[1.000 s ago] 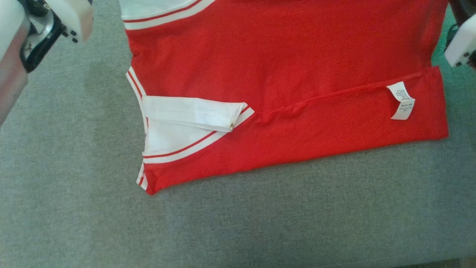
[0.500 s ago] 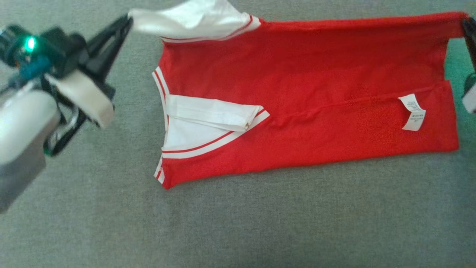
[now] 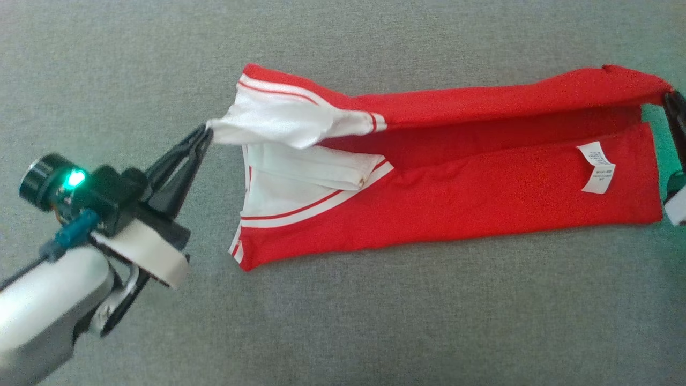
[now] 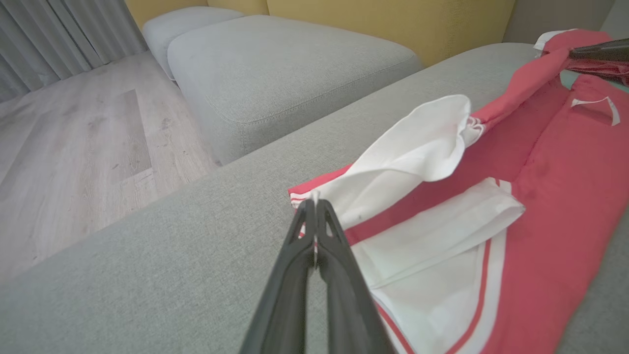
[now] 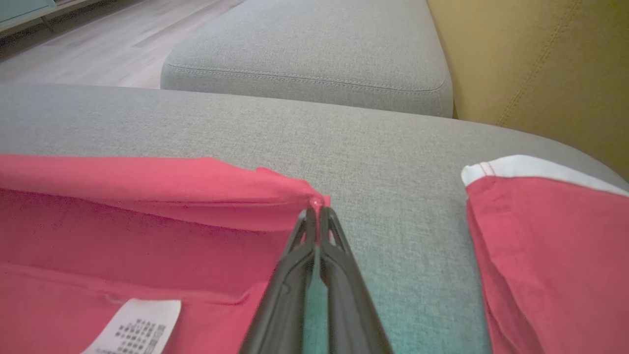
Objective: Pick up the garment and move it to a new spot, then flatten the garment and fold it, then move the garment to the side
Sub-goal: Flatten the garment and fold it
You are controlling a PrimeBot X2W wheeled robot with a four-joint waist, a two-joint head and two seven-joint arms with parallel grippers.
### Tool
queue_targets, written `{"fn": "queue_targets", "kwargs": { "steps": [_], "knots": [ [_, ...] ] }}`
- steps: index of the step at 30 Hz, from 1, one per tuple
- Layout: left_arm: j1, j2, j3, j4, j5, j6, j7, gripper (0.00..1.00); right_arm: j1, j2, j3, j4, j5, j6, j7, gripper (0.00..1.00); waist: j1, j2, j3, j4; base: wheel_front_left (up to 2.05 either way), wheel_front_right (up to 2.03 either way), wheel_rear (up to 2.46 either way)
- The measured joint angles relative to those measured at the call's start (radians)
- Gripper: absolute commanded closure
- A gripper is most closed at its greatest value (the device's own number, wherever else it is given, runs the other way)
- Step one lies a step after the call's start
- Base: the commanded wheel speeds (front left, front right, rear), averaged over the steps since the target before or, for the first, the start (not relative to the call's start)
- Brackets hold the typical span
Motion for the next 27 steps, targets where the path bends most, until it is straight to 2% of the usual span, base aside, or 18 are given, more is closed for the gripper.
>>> {"fn": "queue_targets", "kwargs": {
  "steps": [7, 14, 15, 16, 17, 18, 19, 20, 23, 27],
  "knots": [
    [0.076, 0.036, -0.004, -0.081, -0.003, 0.081, -0.002, 1.0, 0.128, 0.007, -0.128, -0.079, -0.082, 0.0, 0.024, 1.0, 0.0, 0.0, 0.003, -0.013, 0.0, 0.0, 0.0],
    [0.147, 0.017, -0.006, -0.097, -0.003, 0.128, -0.036, 1.0, 0.269, 0.057, -0.277, -0.17, -0.158, 0.0, 0.084, 1.0, 0.0001, 0.0, -0.003, -0.014, 0.0, 0.0, 0.0],
    [0.154, 0.006, -0.006, -0.093, -0.003, 0.132, -0.037, 1.0, 0.288, 0.069, -0.293, -0.183, -0.168, 0.0, 0.097, 0.95, 0.0001, 0.0, -0.003, -0.014, 0.0, 0.0, 0.0],
    [0.162, -0.006, -0.006, -0.086, -0.001, 0.134, -0.041, 1.0, 0.305, 0.082, -0.31, -0.194, -0.177, 0.0, 0.11, 0.79, 0.0001, 0.0, -0.004, -0.015, 0.0, 0.0, 0.0],
    [0.17, -0.019, -0.007, -0.075, 0.004, 0.138, -0.045, 0.94, 0.321, 0.095, -0.326, -0.206, -0.19, 0.0, 0.121, 0.56, 0.0002, 0.0, -0.005, -0.017, 0.0, 0.0, 0.0],
    [0.177, -0.033, -0.007, -0.063, 0.008, 0.143, -0.045, 0.65, 0.334, 0.107, -0.341, -0.218, -0.202, 0.0, 0.131, 0.0, 0.0002, 0.0, -0.007, -0.018, 0.0, 0.0, 0.0],
    [0.184, -0.047, -0.007, -0.051, 0.013, 0.151, -0.047, 0.17, 0.344, 0.118, -0.358, -0.229, -0.217, 0.0, 0.135, 0.0, 0.0002, 0.0, -0.009, -0.02, 0.0, 0.0, 0.0],
    [0.192, -0.061, -0.007, -0.04, 0.017, 0.156, -0.054, 0.0, 0.356, 0.128, -0.378, -0.244, -0.228, 0.0, 0.137, 0.0, 0.0002, 0.0, -0.011, -0.021, 0.0, 0.0, 0.0],
    [0.22, -0.111, 0.021, -0.012, 0.023, 0.212, -0.064, 0.0, 0.397, 0.161, -0.465, -0.283, -0.246, 0.0, 0.142, 0.0, 0.0002, 0.0, -0.025, -0.023, 0.0, 0.0, 0.0],
    [0.307, -0.195, 0.162, 0.002, 0.059, 0.309, -0.073, 0.0, 0.497, 0.227, -0.59, -0.331, -0.282, 0.0, 0.14, 0.0, 0.0001, 0.0, -0.054, -0.027, 0.0, 0.0, 0.0]
  ]
}}
